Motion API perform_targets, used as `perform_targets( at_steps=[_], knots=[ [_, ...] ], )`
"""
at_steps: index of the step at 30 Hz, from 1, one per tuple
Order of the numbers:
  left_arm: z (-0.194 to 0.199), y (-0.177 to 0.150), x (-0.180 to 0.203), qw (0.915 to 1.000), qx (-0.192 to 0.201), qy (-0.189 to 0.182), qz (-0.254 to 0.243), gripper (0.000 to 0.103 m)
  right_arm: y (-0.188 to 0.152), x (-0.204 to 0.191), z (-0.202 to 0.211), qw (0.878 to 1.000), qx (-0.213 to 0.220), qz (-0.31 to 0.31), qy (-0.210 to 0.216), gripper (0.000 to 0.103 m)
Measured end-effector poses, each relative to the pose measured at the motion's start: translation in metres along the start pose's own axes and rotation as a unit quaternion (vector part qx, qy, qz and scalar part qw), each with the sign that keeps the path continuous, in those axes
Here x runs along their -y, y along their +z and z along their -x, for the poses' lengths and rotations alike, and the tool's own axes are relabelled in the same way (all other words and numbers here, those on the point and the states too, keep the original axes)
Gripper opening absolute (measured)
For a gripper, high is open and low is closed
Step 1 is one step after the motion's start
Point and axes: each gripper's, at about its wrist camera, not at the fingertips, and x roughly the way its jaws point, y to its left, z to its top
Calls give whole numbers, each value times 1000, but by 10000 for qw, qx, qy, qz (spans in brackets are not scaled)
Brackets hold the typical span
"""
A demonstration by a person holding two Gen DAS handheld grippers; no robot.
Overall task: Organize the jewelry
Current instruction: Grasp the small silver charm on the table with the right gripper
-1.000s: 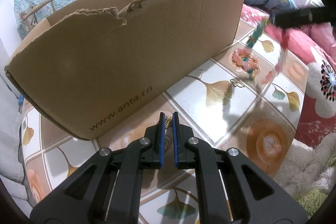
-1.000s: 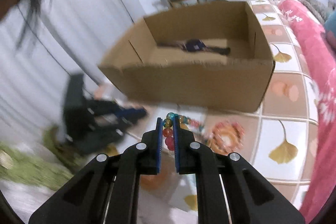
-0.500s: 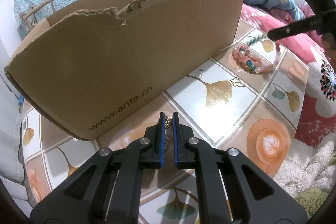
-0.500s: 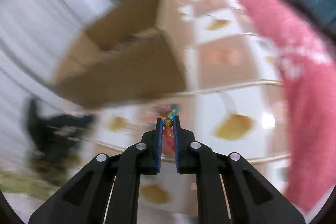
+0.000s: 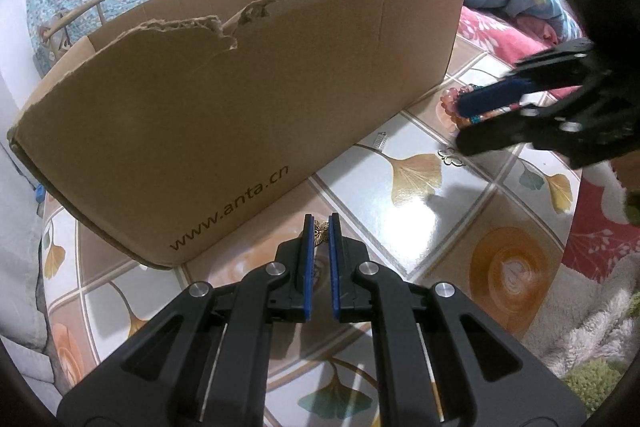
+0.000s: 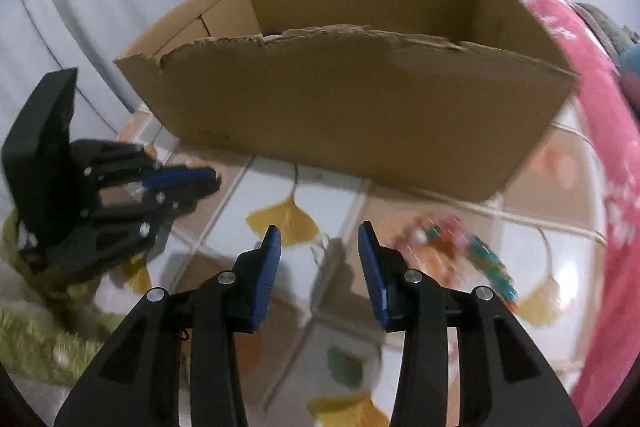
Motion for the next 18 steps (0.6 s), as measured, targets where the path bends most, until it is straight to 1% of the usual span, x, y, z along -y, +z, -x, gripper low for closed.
perform_targets(
  at_steps=[1, 3, 6, 9, 11, 13, 14, 15, 18],
  knots=[
    [0, 0, 0, 10000, 1, -1, -5, 6, 6, -1, -6, 10000, 82, 27, -1, 39],
    [-1, 0, 1, 10000, 9, -1, 10, 6, 15, -4, -15, 9999, 154, 48, 22, 31],
    [-1, 0, 1, 10000, 15, -5, 32, 6, 23, -10, -30, 9999, 121, 61, 39, 24],
    [0, 0, 0, 10000, 16, -11, 36, 6, 18, -20, -38, 9998, 69, 121, -153, 18],
    [0, 0, 0, 10000, 20, -15, 33, 6, 17, -22, -38, 9996, 138, 92, -241, 17],
    [0, 0, 0, 10000, 19, -28, 34, 6, 15, -24, -38, 9990, 173, 136, -393, 12],
    [0, 1, 0, 10000, 25, -34, 39, 6, 14, -25, -38, 9988, 177, 158, -418, 11],
    [0, 1, 0, 10000, 26, -28, 36, 6, 13, -25, -37, 9989, 158, 163, -420, 6],
    [1, 0, -1, 10000, 35, -26, 33, 6, 7, -25, -34, 9996, 44, 112, -268, 5]
  ],
)
